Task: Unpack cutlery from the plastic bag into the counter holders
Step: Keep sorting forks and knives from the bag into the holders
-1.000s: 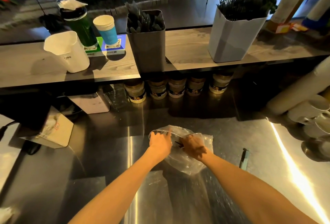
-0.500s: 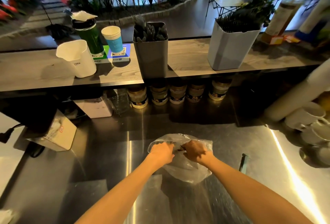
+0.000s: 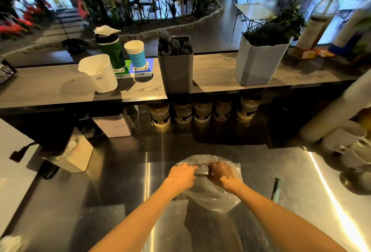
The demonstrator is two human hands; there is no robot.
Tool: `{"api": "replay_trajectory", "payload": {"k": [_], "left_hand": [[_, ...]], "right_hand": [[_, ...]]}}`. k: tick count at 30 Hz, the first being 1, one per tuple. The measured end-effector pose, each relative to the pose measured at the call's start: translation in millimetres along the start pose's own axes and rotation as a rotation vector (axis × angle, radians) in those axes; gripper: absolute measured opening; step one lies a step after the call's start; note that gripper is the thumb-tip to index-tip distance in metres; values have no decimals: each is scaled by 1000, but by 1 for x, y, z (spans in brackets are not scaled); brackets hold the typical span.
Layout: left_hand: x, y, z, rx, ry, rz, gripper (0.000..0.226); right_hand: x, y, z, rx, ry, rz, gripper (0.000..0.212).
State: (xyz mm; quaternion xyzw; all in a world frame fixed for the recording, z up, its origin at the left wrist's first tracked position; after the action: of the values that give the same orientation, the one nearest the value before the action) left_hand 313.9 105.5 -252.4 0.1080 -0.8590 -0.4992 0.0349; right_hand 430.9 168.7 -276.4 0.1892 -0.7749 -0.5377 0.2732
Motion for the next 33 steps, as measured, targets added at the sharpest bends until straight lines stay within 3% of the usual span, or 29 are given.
{"api": "replay_trajectory", "payload": {"k": [7,14,17,20,26,30,33], "left_hand": [[19,5,-5,23,151,428,54],[24,18,-10,26,206,478,48],[23,21,-16,33,244,498,48],[21,21,-20,17,246,407,45],[10,23,-16,30,70,-155,56],[11,36,-25,-131,63,-255,31],[16,34,-28,-124,77,-233,12]], "right_hand": [[-11,22,-25,36,-30,152,23],[10,29,-45,79,36,89,32],[19,28,-54,100,54,43,27],[36,34,-63,53,131,-42,16],[45,48,-80,-18,103,-88,17],[41,57,-86,-77,79,-49,15],[35,58,-91,-94,69,-50,18]]}}
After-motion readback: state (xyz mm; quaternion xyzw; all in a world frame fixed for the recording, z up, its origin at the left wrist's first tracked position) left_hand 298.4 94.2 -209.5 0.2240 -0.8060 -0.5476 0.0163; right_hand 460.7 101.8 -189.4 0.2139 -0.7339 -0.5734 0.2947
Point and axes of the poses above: each hand's wrist, its own z-axis towards the middle knuckle, its own y-axis out of the back of the hand, x = y × z, the point moved 9 cm from there along z, towards the middle knuckle, and after that the axes turned 8 degrees about y, right-handed, at the moved point
